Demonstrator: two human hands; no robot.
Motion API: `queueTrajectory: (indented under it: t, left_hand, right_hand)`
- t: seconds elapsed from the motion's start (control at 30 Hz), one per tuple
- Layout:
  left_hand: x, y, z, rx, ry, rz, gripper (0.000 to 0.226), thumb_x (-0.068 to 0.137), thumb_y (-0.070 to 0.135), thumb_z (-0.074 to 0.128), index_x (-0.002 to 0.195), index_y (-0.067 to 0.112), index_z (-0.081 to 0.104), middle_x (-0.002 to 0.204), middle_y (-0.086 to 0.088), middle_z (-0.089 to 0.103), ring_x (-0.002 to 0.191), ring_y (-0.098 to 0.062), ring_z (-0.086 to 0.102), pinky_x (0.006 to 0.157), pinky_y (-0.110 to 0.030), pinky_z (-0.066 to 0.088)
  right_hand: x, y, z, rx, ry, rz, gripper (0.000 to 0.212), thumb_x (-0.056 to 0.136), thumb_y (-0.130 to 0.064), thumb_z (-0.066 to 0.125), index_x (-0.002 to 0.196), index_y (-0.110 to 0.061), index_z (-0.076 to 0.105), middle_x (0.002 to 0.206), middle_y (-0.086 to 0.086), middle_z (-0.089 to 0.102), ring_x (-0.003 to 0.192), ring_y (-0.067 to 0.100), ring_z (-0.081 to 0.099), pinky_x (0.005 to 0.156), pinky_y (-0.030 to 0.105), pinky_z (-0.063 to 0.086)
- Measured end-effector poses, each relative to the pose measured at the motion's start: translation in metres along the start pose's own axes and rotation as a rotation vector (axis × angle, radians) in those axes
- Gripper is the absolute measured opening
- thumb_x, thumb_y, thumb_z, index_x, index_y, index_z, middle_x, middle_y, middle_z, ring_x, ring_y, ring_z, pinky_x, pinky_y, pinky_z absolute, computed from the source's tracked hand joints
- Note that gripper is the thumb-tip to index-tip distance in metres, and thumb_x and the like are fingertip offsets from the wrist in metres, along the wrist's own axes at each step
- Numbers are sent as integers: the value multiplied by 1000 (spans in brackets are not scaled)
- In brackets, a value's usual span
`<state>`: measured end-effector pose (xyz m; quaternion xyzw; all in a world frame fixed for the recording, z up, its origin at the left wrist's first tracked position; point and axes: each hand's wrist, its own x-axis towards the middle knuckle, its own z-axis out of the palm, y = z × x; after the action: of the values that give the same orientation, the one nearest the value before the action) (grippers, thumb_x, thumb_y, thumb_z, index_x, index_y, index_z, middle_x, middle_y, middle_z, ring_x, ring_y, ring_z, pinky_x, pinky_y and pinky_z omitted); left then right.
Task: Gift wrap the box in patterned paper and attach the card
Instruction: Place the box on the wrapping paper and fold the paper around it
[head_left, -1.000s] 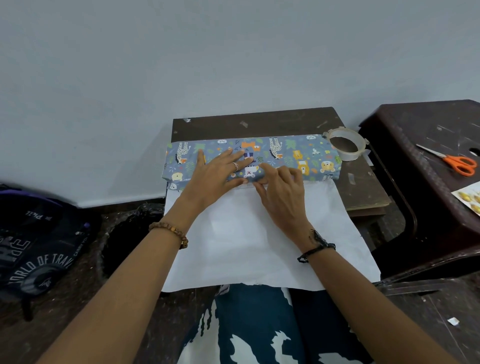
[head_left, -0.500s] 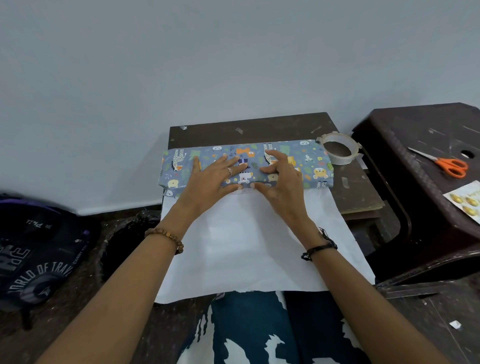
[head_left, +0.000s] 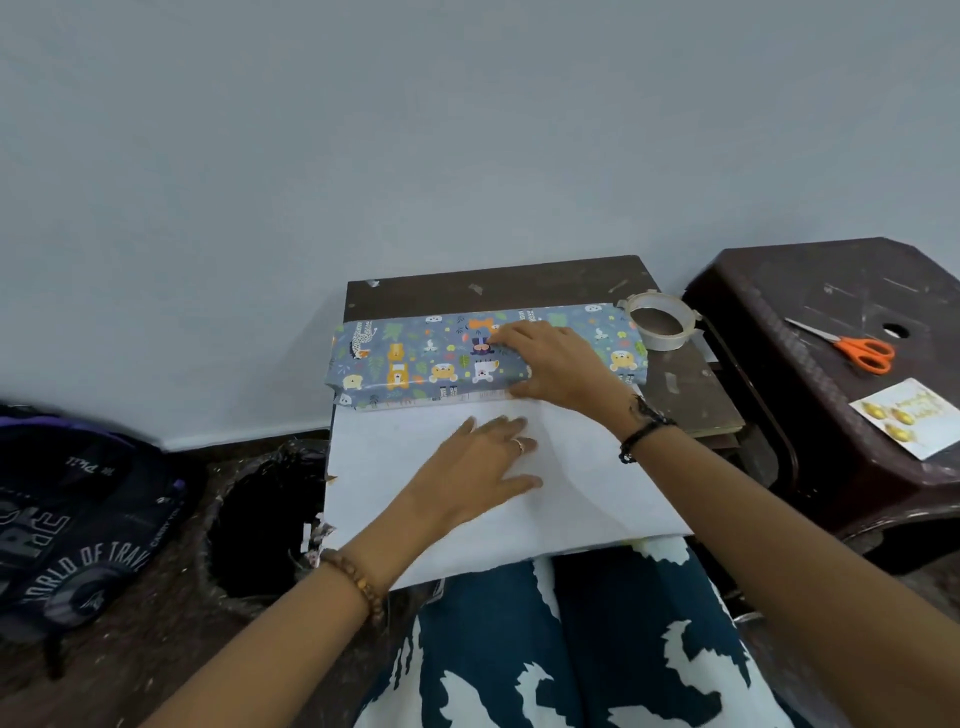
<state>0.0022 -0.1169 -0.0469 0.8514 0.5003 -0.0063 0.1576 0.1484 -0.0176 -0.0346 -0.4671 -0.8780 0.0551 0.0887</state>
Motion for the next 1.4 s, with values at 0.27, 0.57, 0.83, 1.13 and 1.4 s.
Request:
queueTrajectory:
  t: [0.27,0.57,0.83,1.13,1.4]
  left_hand:
    - [0,3,-1,-95,-90,-76,53,94,41,47,143,26,35,154,3,23,141,-16,22,114,-42,17]
    - [-17,33,-8,20,-392,-106,90,82,72,38,150,22,8,158,-4,-6,145,-21,0,113,-58,8]
    - [-29,33,-2,136,-548,-44,98,81,64,50,149,20,-5,154,-5,-23,143,-23,-16,107,-68,-1]
    - [-37,36,-46,13,-288,-32,29,94,24,43,71,7,42,66,-3,39,73,-29,48,60,-30,27]
    - [-31,38,-69,-102,-350,-85,36,97,24,43,63,16,33,77,-4,43,76,-21,42,59,-29,28]
  right_hand:
    - [10,-1,1,-12,20,37,59,81,-28,67,135,-18,44,137,1,47,121,22,46,93,33,38]
    - [5,-3,0,-6,2,29,58,83,-24,68,135,-17,43,136,3,48,121,24,47,96,33,38]
    - [4,-8,7,-43,3,45,53,84,-20,67,130,-16,44,133,2,50,121,23,47,100,36,34]
    - [2,-1,6,-65,-99,23,65,86,-13,64,142,-18,31,151,1,29,134,22,37,110,42,25]
    - [3,2,-2,-190,-130,-24,65,91,-10,57,146,-22,24,155,-1,21,139,19,29,109,48,26]
